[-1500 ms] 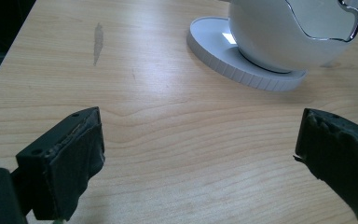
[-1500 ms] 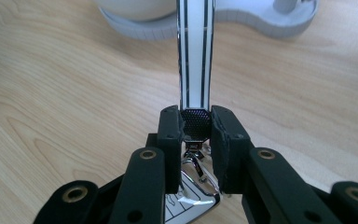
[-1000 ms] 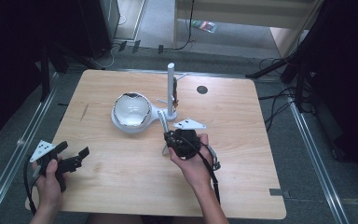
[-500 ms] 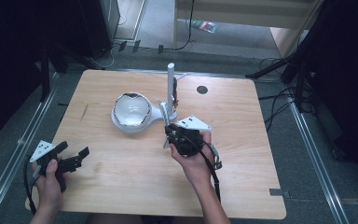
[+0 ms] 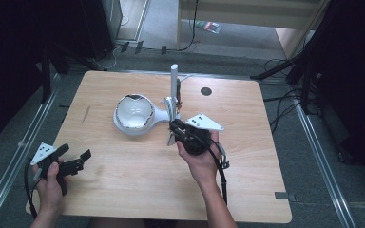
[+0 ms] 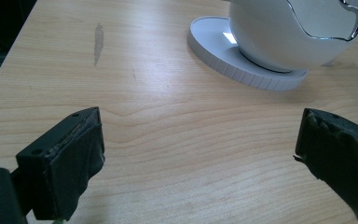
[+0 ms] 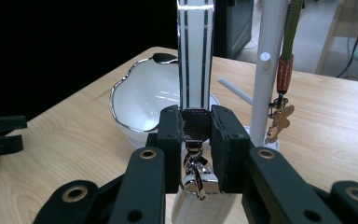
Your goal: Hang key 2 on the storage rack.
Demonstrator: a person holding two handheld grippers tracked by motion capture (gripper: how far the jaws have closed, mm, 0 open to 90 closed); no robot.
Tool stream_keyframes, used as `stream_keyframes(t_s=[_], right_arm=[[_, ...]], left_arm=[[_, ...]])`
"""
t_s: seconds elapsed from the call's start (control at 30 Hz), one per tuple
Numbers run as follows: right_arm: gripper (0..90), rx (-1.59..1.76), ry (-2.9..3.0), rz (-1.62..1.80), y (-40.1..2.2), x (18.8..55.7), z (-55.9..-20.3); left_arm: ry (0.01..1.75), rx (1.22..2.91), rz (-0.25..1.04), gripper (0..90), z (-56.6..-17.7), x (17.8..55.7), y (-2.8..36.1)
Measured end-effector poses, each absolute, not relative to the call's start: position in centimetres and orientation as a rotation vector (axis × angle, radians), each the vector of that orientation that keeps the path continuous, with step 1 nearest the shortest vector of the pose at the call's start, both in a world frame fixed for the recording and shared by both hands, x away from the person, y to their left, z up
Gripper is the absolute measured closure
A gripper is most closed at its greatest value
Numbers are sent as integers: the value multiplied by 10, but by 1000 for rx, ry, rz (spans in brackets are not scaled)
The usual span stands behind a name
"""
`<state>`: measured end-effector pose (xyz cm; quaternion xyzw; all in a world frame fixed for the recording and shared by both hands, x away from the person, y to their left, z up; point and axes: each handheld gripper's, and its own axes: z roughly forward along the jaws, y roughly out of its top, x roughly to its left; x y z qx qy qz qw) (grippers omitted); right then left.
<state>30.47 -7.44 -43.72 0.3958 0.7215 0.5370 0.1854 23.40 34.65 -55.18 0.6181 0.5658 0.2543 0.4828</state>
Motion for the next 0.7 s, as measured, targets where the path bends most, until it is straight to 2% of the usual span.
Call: stream_keyframes(t_s=[0.7], right_arm=[[758, 1228, 2077, 1700, -92, 340, -458]], left_arm=[[1381, 1509, 615, 17, -552, 234, 347]])
